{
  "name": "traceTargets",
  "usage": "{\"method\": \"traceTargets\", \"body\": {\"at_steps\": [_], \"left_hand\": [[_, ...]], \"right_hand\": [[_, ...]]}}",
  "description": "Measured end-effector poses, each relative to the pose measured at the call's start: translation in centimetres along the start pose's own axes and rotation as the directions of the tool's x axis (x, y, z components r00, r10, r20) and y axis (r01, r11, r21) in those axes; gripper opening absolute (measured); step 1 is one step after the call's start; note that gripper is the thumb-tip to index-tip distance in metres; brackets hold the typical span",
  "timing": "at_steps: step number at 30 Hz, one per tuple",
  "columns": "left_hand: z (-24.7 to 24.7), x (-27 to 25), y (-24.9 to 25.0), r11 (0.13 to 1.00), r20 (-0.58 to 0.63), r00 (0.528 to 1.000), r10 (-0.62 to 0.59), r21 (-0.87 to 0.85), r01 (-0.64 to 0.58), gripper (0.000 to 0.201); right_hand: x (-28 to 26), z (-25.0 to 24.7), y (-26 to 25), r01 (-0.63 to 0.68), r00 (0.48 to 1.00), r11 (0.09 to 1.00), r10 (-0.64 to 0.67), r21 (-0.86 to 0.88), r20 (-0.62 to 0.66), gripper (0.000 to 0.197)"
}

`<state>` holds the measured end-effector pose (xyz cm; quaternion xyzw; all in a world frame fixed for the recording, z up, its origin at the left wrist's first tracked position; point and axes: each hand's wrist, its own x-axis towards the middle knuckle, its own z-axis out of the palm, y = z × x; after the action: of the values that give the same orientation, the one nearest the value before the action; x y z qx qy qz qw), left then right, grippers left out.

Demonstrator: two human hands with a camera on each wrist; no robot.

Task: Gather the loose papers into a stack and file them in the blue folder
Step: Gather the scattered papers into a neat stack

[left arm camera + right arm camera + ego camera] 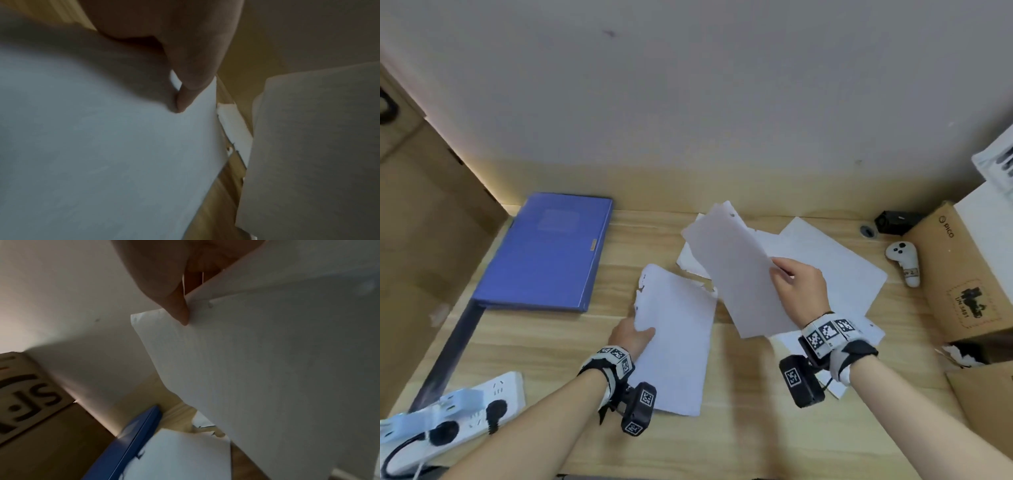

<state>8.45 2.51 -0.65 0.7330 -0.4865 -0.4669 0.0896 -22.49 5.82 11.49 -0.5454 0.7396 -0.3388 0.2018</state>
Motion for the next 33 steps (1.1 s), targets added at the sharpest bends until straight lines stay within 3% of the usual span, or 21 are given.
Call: {"method": "traceTargets", "body": {"at_steps": [4, 7, 13, 15, 16, 18, 21, 23, 25, 28, 31, 33], "left_hand": [[-4.5, -0.4, 0.4, 0.99, -0.132, 0.985, 0.114, -0.067, -0.123, 0.018], [-7.7, -0.7, 1.5, 0.976, -0.235, 0.956, 0.174, -0.085, -0.198, 0.036], [-10.8, -2.5, 3.9, 0.927, -0.401, 0.849, 0.345, 0.001, -0.376, 0.039], [-10.1, -3.2, 4.1, 0.898, -0.37, 0.829, 0.419, 0.038, -0.438, 0.03], [-9.4, -3.7, 4.0, 0.871, -0.328, 0.812, 0.482, 0.086, -0.483, 0.038], [-7.4, -4.2, 3.3, 0.787, -0.187, 0.767, 0.614, 0.223, -0.575, 0.052], [-3.8, -3.8, 1.3, 0.679, 0.053, 0.752, 0.657, 0.393, -0.62, 0.058], [-1.9, -3.6, 0.0, 0.639, 0.169, 0.76, 0.627, 0.446, -0.627, 0.057], [-0.3, -3.6, -0.8, 0.637, 0.21, 0.773, 0.598, 0.46, -0.618, 0.056], [1.5, -3.7, -1.4, 0.656, 0.257, 0.807, 0.531, 0.479, -0.584, 0.053], [2.7, -3.9, -1.3, 0.623, 0.359, 0.803, 0.475, 0.508, -0.595, 0.052], [3.4, -4.1, -0.9, 0.58, 0.412, 0.786, 0.462, 0.53, -0.619, 0.05]], "right_hand": [[-1.3, 3.3, -2.1, 0.192, 0.979, 0.978, -0.186, -0.079, 0.078, 0.022], [-2.8, 6.9, -2.3, 0.24, 0.959, 0.962, -0.213, -0.133, 0.189, 0.022], [-7.4, 14.0, 0.3, 0.348, 0.874, 0.902, -0.214, -0.254, 0.437, 0.024], [-9.2, 16.0, 1.6, 0.381, 0.853, 0.88, -0.216, -0.284, 0.476, 0.02], [-10.0, 16.8, 2.3, 0.393, 0.847, 0.874, -0.223, -0.286, 0.484, 0.019], [-11.4, 18.1, 4.0, 0.399, 0.838, 0.88, -0.236, -0.256, 0.493, 0.02], [-12.4, 18.5, 5.4, 0.39, 0.802, 0.905, -0.242, -0.17, 0.547, 0.019], [-12.5, 17.5, 5.8, 0.307, 0.771, 0.945, -0.179, -0.11, 0.612, 0.039], [-12.0, 15.6, 5.6, 0.088, 0.803, 0.996, -0.067, -0.007, 0.592, 0.057], [-10.4, 12.7, 4.8, -0.291, 0.877, 0.919, 0.145, 0.265, 0.458, 0.043], [-8.0, 11.6, 4.8, -0.513, 0.829, 0.789, 0.355, 0.337, 0.431, 0.034], [-7.0, 12.0, 5.6, -0.569, 0.79, 0.776, 0.423, 0.272, 0.445, 0.037]]}}
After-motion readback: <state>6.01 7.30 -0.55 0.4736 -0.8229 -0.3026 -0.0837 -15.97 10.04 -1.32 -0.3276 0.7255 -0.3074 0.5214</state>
